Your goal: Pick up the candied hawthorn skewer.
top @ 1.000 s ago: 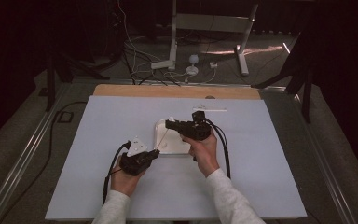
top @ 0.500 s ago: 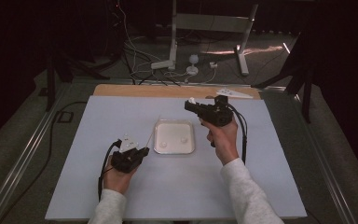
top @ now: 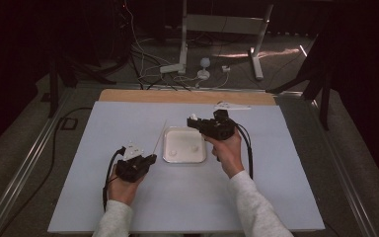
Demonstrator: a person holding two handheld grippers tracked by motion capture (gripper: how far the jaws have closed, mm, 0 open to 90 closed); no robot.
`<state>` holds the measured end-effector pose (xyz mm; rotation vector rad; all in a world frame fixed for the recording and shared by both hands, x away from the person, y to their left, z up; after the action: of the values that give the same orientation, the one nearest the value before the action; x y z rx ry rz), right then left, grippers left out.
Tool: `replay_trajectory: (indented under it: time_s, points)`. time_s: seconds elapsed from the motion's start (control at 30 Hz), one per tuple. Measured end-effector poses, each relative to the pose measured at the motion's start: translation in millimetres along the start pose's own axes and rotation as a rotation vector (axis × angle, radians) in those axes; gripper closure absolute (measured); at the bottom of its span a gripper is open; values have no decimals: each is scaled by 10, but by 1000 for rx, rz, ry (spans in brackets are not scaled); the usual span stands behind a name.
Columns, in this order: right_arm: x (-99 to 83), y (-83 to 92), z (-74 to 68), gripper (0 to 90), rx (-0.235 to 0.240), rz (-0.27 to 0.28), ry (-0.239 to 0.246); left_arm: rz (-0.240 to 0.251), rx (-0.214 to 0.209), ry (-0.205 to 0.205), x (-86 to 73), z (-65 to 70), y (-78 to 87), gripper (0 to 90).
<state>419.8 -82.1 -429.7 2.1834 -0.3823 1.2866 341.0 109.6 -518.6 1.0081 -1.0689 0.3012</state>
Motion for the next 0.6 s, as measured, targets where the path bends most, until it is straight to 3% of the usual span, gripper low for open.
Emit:
replay_trajectory:
  time_s: [0.6]
  points:
    - [-285, -215, 50, 768, -26, -100, 46, -11, -6, 0, -12, 11, -24, 898]
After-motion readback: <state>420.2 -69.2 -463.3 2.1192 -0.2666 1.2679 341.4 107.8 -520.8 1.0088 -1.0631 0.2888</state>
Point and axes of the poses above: each handheld gripper's, and its own axes: y roughly backward along the jaws, x roughly out of its top, z roughly to its right, the point moved 7 cm from there along -y, roughly forward along the jaws, and after that the axes turned 3 degrees about z, right-handed, at the moved point
